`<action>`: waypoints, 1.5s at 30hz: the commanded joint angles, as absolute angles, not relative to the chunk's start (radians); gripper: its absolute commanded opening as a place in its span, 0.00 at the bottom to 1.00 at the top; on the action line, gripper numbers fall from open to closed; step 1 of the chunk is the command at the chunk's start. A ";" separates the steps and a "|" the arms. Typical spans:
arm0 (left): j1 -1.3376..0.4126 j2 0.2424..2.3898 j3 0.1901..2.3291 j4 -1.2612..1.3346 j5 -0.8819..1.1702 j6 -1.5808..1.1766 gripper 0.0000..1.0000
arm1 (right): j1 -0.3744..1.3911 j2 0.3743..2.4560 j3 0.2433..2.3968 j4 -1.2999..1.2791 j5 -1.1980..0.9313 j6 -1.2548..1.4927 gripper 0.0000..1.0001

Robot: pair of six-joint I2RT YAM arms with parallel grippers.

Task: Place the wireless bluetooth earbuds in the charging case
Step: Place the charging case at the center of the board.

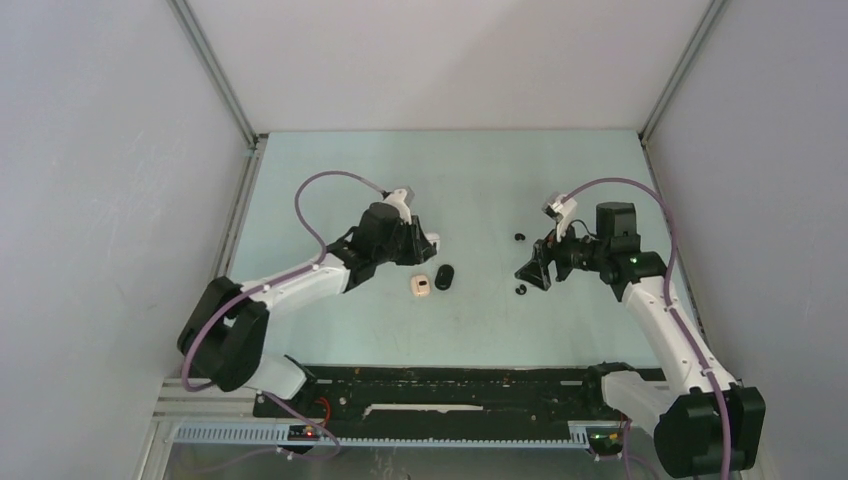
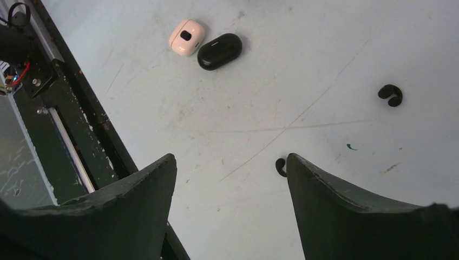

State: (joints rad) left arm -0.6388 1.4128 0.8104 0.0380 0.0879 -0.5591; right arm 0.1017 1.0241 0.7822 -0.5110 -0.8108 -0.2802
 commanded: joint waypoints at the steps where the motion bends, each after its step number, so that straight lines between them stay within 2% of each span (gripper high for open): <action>1: -0.611 1.486 0.876 0.020 0.233 -0.649 0.05 | 0.135 1.032 0.804 -0.485 -0.835 -0.305 0.76; 17: -0.509 1.712 0.866 0.202 0.379 -0.857 0.24 | 0.230 1.061 0.804 -0.476 -0.762 -0.342 0.76; 25: -0.476 1.785 0.892 0.168 0.406 -0.878 0.28 | 0.256 1.079 0.804 -0.473 -0.744 -0.344 0.76; 27: -0.471 1.790 0.902 0.123 0.392 -0.854 0.36 | 0.266 1.084 0.804 -0.462 -0.708 -0.327 0.75; 29: -0.468 1.779 0.899 0.084 0.359 -0.828 0.45 | 0.288 1.091 0.804 -0.438 -0.643 -0.292 0.75; 34: -0.461 1.742 0.926 -0.113 0.244 -0.713 0.51 | 0.400 1.146 0.813 -0.396 -0.497 -0.256 0.75; 38: -0.460 1.642 0.892 -0.178 0.152 -0.657 0.53 | 0.531 1.232 0.870 -0.385 -0.367 -0.219 0.75; 45: -0.462 1.344 0.772 -0.231 0.008 -0.610 0.54 | 0.614 1.443 0.989 -0.298 -0.274 -0.044 0.75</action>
